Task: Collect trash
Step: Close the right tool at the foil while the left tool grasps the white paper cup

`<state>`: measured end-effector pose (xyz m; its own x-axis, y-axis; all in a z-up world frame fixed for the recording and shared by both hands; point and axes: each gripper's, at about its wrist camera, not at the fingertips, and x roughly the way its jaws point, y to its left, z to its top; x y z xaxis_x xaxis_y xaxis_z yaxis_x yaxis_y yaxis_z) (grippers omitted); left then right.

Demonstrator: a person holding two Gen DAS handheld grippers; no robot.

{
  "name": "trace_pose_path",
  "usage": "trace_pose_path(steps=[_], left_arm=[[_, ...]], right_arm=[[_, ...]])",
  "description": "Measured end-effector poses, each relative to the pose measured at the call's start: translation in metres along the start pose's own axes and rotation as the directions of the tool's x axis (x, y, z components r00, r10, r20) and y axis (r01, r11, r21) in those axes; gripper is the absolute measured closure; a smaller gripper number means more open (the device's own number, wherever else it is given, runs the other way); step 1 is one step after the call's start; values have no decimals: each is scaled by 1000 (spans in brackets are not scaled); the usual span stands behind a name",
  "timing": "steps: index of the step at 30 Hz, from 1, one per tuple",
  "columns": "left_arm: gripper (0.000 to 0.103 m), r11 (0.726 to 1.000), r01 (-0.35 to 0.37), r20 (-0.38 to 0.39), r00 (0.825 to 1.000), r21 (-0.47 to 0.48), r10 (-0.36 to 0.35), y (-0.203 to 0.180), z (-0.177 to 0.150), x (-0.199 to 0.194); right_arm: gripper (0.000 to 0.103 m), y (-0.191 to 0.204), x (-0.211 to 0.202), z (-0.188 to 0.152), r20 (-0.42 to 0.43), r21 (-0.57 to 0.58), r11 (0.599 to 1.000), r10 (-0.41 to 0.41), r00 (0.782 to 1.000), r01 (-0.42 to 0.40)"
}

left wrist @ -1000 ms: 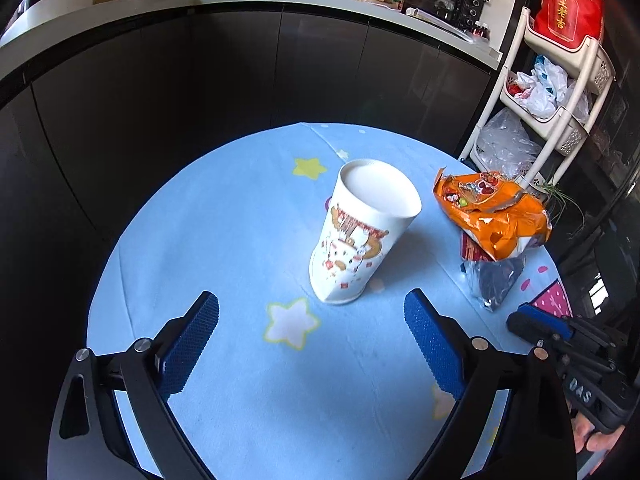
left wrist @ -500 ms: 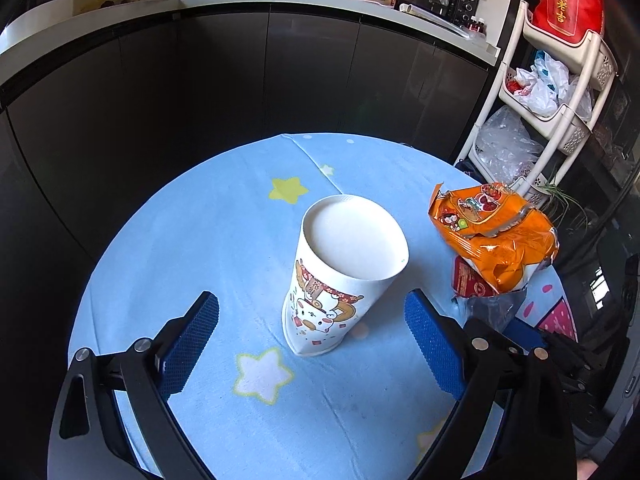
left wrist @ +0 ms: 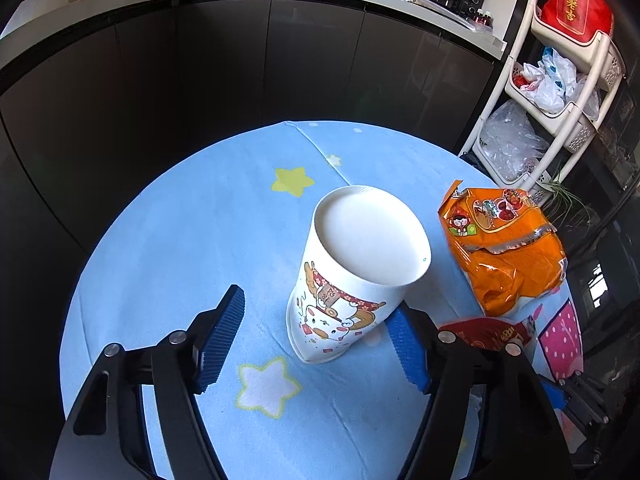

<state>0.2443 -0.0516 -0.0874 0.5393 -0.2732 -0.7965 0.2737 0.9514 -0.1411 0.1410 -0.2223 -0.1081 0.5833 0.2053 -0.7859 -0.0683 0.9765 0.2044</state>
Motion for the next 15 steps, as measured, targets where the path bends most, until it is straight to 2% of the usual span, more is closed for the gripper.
trace_pose_path(steps=[3,5,7,12,14,15], left_arm=[[36,1000,-14,-12,1000,4,14,-3,2,5],[38,1000,-9,-19,1000,9,10,-5,3,8],[51,1000,4,-29,1000,6,-4,-6,3,8],[64,1000,20,-33,999,-7,-20,-1,4,5],[66,999,34,-37,999,-18,-34,2,4,4],[67,999,38,-34,999,-20,-38,3,4,2]], right_arm=[[58,-3,-2,-2,4,9,1000,-4,1000,4],[53,-2,-3,-2,6,15,1000,-7,1000,6],[49,-3,-3,-3,10,18,1000,-4,1000,4],[48,-9,-4,0,21,57,998,2,1000,-3],[56,-12,-4,0,18,70,997,15,1000,-16],[66,-13,-4,-1,15,72,997,26,1000,-27]])
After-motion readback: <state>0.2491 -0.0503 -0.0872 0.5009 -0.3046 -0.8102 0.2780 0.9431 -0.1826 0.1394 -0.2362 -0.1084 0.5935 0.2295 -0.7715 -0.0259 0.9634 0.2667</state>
